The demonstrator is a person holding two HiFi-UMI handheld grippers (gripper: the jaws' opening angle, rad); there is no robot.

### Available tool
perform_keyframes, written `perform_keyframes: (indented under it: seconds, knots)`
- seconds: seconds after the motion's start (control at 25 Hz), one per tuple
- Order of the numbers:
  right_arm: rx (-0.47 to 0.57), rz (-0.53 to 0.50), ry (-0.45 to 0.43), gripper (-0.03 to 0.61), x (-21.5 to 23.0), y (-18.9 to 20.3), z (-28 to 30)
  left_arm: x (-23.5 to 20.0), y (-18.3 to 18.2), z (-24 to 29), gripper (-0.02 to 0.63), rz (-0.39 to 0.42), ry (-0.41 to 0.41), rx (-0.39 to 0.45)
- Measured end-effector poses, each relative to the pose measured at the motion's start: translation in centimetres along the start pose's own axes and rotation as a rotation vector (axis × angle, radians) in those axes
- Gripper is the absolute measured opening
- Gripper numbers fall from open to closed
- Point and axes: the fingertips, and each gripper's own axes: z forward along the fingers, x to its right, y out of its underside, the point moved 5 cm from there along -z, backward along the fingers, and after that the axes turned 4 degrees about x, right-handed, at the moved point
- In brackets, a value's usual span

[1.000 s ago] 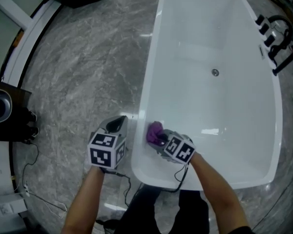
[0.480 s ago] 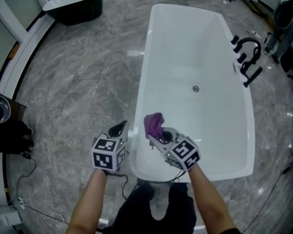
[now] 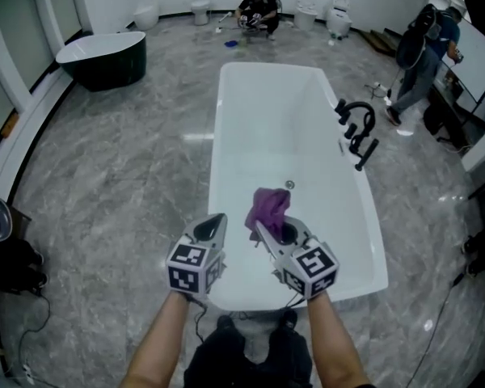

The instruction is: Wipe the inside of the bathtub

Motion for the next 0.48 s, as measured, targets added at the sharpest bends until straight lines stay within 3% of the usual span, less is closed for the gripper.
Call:
perform_keyframes:
  seconds: [0.24,0.48]
  knots:
    - [0.134,-0.016,0.061,0.061,-1.5,-5.4,-4.8,4.3,-4.5,-2.4,0.006,0.041,0.046,0.076]
    - [0.195,-0.037,0.104,0.061,-1.0,-8.5,-13.1,12.8,-6.9,-5.2,0.006,0.061,0.073,0.152]
